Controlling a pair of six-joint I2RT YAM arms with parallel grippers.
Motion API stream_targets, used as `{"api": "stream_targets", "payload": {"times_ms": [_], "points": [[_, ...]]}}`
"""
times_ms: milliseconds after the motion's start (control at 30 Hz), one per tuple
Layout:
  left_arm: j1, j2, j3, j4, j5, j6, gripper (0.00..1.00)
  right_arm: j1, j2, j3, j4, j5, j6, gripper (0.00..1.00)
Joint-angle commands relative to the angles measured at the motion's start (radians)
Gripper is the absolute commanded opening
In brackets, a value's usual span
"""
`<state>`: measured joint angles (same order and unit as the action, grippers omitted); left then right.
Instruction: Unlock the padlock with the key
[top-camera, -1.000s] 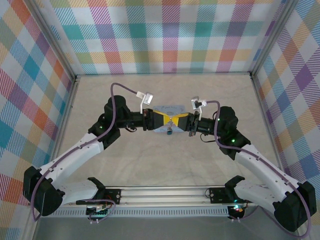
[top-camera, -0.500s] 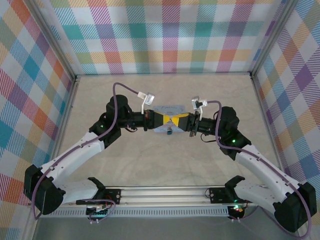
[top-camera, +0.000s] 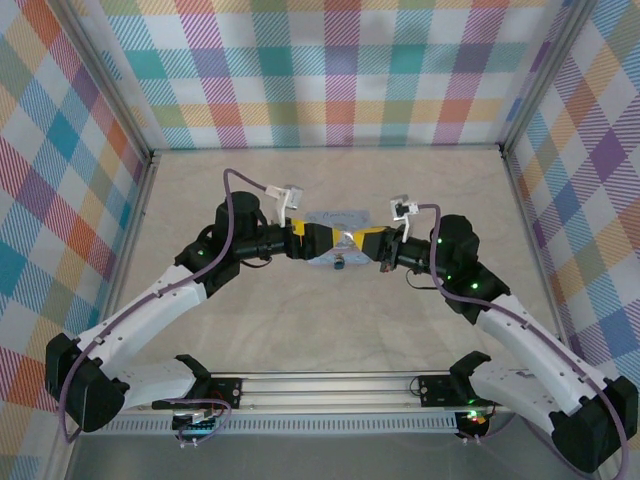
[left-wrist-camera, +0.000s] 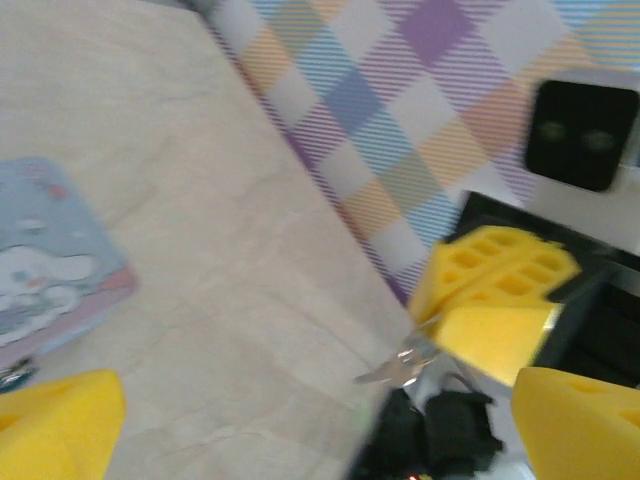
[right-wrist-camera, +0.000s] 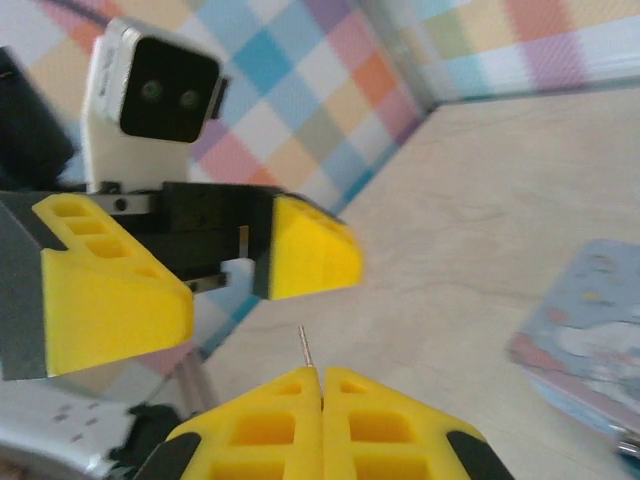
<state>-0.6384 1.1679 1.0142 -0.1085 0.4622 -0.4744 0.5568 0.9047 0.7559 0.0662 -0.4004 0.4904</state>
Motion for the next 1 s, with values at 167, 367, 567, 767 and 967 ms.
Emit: {"api": "stream_targets", "payload": {"times_ms": [167,367,567,767,967], "points": [[0.049,0.193,0.171,-0.415,-0.475,-0.011,0.98,-0.008,0.05,0.101,-0.36,0.648,-0.163,0.0],[0.102,0.323,0.163,-0.321,-0.481,-0.046,0.95,-0.019,0.233,0.138,-0.348,0.839,-0.209,0.0],[0.146,0.46,0.208,-0.24,-0.436,-0.053,0.94,-0.041,0.414,0.162,-0.274,0.881,-0.221,0.0],[0.179,0.551,0.235,-0.124,-0.361,-0.071,0.92,-0.051,0.543,0.186,-0.214,0.865,-0.236,0.0],[0.208,0.646,0.276,-0.06,-0.271,-0.099,0.84,-0.072,0.662,0.237,-0.207,0.788,-0.234,0.0]]}}
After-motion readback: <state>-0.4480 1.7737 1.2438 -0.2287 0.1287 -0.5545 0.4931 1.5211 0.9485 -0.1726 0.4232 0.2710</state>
